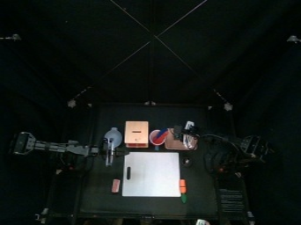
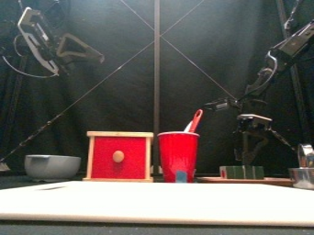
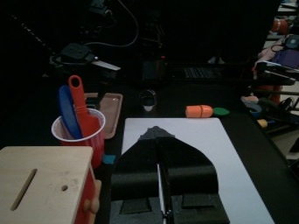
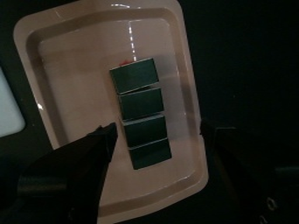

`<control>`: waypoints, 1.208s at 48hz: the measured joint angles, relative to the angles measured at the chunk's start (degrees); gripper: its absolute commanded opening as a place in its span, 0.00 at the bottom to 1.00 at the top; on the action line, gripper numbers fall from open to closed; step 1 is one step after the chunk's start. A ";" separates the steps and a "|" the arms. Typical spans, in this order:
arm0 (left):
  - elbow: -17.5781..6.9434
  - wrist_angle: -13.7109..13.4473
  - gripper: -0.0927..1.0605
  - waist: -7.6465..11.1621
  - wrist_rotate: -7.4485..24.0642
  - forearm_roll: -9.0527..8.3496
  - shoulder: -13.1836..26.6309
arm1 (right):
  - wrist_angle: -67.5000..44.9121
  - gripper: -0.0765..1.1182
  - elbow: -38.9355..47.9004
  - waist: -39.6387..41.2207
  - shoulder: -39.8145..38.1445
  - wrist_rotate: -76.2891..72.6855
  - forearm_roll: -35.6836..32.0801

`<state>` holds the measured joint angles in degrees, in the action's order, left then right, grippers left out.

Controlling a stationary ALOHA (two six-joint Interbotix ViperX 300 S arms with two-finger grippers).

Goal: Place sushi on board then cut the sushi with the knife then place the pieces on the plate
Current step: Place the sushi on the board

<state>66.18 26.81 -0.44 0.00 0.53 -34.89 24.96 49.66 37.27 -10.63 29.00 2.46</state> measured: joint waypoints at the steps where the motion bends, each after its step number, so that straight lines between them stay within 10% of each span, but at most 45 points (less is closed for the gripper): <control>1: 0.00 0.00 0.06 0.00 -0.09 0.09 0.09 | 0.00 0.93 0.00 0.18 0.35 1.23 1.23; 18: 0.00 -0.09 0.06 0.00 -0.09 1.58 0.09 | -2.02 0.88 -0.35 1.41 4.75 8.53 9.23; 37: 0.09 -0.09 0.06 0.09 0.00 1.85 0.00 | -1.93 0.57 0.09 1.49 5.54 8.00 9.32; 58: 0.09 -0.09 0.06 0.18 -0.09 1.85 0.00 | 9.23 0.57 -1.76 1.14 -7.12 -8.00 9.76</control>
<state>66.27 26.72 -0.26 -0.09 2.37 -34.89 34.19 47.90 38.41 -17.75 21.01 12.22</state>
